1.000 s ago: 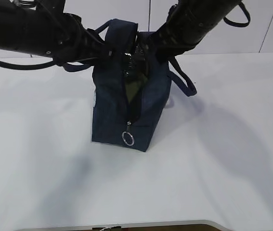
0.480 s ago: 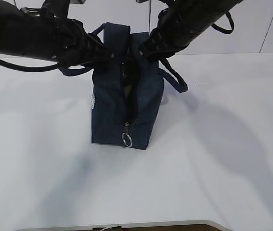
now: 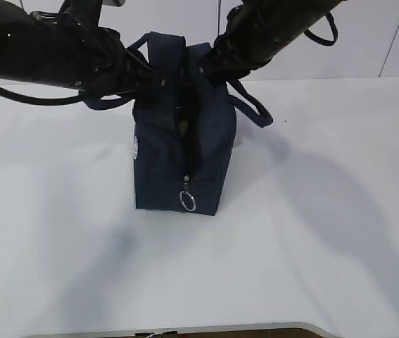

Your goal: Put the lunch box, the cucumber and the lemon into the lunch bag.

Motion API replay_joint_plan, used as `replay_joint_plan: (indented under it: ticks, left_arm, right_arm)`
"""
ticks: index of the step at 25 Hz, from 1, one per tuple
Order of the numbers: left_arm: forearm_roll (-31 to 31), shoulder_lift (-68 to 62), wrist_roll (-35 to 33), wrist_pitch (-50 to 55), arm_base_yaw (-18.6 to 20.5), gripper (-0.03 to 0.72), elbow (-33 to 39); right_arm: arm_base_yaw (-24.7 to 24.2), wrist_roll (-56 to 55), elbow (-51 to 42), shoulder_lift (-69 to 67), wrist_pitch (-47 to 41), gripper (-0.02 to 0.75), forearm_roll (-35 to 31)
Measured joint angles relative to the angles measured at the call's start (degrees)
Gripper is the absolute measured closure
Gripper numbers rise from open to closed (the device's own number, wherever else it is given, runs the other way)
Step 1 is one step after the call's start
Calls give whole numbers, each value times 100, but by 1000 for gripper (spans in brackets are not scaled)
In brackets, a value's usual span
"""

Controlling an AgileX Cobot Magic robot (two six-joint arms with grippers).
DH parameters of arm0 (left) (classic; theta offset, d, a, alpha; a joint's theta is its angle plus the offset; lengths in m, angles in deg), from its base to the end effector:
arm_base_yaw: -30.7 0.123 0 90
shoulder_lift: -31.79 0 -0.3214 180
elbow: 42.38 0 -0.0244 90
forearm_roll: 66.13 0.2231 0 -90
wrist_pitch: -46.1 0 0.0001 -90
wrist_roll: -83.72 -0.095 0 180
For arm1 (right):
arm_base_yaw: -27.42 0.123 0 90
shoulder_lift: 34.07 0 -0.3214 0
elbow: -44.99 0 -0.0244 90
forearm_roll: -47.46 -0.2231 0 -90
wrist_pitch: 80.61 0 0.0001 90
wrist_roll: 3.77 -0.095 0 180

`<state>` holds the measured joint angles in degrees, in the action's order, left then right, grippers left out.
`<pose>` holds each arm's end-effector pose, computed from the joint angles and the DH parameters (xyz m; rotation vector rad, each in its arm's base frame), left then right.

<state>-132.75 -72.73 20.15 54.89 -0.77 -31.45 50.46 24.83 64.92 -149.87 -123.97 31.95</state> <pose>0.3127 -0.2071 0.3147 0.6071 2.0220 -0.5084 0.3857 0.1830 0.3442 -0.9084 2.2324 0.2697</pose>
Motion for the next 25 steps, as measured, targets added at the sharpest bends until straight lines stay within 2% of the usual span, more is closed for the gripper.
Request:
replay_joint_plan:
  ticks: [5, 7, 12, 15, 20, 25]
  left_arm:
    - [14, 0, 0, 0, 0, 703, 0]
    - [14, 0, 0, 0, 0, 703, 0]
    - [14, 0, 0, 0, 0, 703, 0]
    - [19, 0, 0, 0, 0, 703, 0]
    - [19, -105, 0, 0, 0, 703, 0]
    - [19, -107, 0, 0, 0, 703, 0]
  right_arm:
    - [0, 37, 504, 0, -472, 445, -41]
    - [0, 47, 734, 0, -789, 407, -41]
    - [0, 87, 1074, 13, -1527, 388, -74]
    - [0, 300, 983, 81, -1766, 385, -339]
    - [0, 697, 264, 506, -1556, 384, -1050]
    - [0, 1030, -715, 1170, -1151, 384, -1262]
